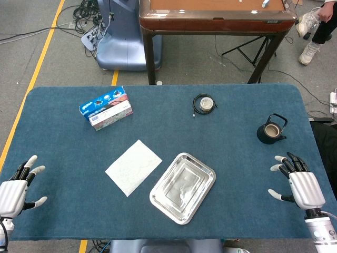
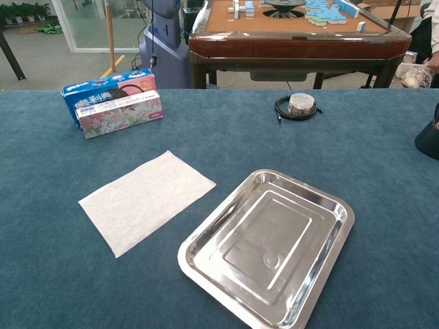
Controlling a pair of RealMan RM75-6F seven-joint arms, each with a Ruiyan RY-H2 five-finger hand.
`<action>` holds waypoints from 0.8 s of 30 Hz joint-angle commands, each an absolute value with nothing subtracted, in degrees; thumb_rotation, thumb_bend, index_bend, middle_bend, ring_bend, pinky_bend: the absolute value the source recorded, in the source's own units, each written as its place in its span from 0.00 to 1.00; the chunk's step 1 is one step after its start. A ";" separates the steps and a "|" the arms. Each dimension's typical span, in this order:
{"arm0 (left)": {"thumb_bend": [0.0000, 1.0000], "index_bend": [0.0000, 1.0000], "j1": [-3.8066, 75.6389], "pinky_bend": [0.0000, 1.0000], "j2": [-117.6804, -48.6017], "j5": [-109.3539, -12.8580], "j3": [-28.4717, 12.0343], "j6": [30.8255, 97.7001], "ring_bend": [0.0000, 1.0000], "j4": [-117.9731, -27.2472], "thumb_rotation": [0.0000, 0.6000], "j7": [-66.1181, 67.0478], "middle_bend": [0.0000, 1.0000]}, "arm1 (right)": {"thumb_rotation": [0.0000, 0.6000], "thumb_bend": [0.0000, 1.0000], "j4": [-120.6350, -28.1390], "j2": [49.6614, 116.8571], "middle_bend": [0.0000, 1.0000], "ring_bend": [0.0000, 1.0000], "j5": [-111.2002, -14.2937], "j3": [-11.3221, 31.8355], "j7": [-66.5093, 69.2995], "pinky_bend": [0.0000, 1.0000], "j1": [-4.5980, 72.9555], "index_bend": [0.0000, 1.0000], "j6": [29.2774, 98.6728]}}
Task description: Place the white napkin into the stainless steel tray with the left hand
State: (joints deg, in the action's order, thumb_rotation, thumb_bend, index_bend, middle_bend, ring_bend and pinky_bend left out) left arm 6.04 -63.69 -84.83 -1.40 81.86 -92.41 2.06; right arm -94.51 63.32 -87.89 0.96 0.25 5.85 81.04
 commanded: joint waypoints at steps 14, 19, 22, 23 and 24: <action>0.01 0.24 6.38 0.36 -63.83 -84.11 -1.80 81.32 0.05 -92.20 1.00 0.96 0.04 | 1.00 0.04 -94.54 63.07 0.23 0.08 -87.83 1.20 0.98 0.12 5.84 0.39 81.25; 0.01 0.24 7.44 0.29 -63.21 -86.45 -1.35 80.63 0.03 -92.71 1.00 0.06 0.04 | 1.00 0.04 -94.75 63.04 0.23 0.08 -87.48 1.63 0.76 0.12 5.62 0.40 81.97; 0.01 0.24 8.20 0.23 -62.80 -87.72 -1.52 80.62 0.01 -93.43 1.00 0.12 0.04 | 1.00 0.04 -94.69 63.09 0.23 0.08 -87.17 1.81 0.64 0.12 5.78 0.40 81.70; 0.01 0.25 8.53 0.22 -62.69 -88.30 -1.58 80.65 0.00 -93.78 1.00 0.44 0.04 | 1.00 0.04 -94.62 62.99 0.23 0.08 -87.45 1.72 0.64 0.12 5.97 0.40 81.43; 0.01 0.25 8.81 0.21 -62.66 -88.76 -1.61 80.61 0.00 -94.02 1.00 0.69 0.04 | 1.00 0.04 -94.58 62.70 0.23 0.08 -87.90 1.46 0.80 0.12 6.18 0.40 81.02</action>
